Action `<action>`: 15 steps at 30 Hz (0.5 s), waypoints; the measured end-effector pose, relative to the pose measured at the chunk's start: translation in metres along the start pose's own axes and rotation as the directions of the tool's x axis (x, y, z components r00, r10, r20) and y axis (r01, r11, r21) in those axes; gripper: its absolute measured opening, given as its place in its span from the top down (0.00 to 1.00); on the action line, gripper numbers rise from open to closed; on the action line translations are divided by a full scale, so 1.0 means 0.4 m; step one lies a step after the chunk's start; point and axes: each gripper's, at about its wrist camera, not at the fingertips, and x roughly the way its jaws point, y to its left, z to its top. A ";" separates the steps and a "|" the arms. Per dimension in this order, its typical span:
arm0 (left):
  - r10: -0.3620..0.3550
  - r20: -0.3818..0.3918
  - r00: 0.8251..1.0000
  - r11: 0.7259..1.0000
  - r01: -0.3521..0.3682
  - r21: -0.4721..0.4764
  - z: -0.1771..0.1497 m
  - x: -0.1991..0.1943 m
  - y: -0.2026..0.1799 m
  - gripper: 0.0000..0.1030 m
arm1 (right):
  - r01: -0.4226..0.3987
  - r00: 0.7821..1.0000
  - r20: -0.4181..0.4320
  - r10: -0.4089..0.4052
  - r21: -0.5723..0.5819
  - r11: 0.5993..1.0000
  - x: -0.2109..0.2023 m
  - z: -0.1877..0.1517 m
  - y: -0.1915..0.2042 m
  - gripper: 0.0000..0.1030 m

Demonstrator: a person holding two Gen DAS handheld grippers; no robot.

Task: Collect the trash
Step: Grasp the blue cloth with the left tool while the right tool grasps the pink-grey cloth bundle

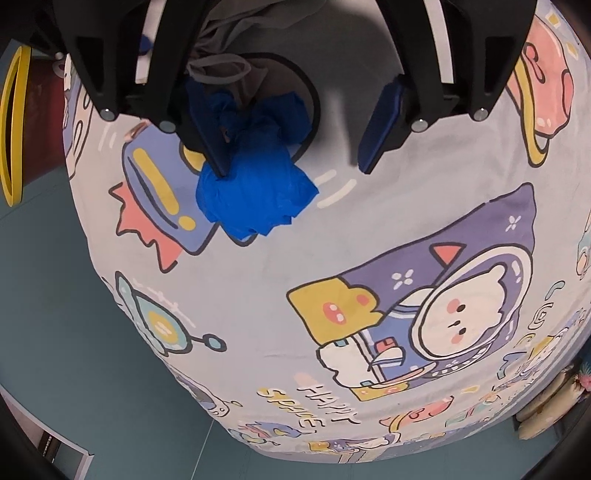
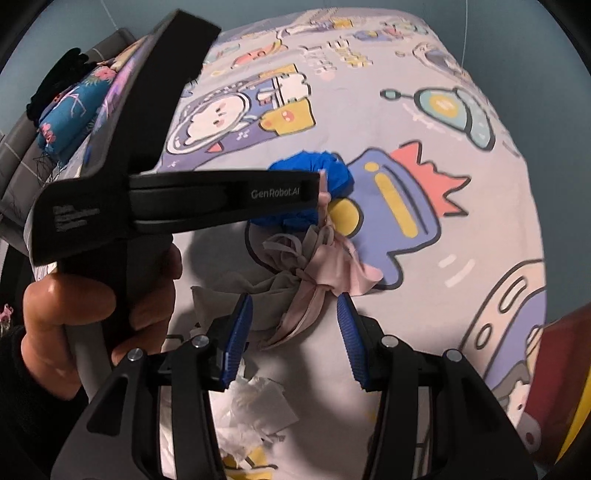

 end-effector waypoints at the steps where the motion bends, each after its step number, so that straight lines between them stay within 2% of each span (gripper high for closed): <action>1: -0.005 -0.002 1.000 1.000 0.005 0.001 0.001 0.003 -0.001 0.38 | 0.004 1.000 -0.003 -0.004 0.001 1.000 0.006 -0.001 -0.001 0.56; 3: -0.011 -0.006 1.000 1.000 0.011 0.005 0.001 0.009 -0.005 0.42 | 0.007 1.000 -0.011 -0.007 0.008 1.000 0.019 -0.004 -0.004 0.56; 5: -0.016 -0.010 1.000 1.000 0.016 0.009 -0.001 0.018 -0.008 0.54 | 0.016 1.000 -0.020 -0.016 0.014 1.000 0.033 -0.006 -0.004 0.58; 9: -0.047 -0.015 0.999 0.999 0.047 0.004 -0.005 0.030 -0.015 0.70 | 0.022 0.999 -0.028 -0.021 0.020 1.000 0.051 -0.009 -0.002 0.69; 15: -0.050 -0.011 0.999 0.998 0.051 0.024 -0.007 0.026 -0.026 0.83 | 0.029 0.999 -0.016 -0.029 0.016 0.999 0.053 -0.012 0.000 0.81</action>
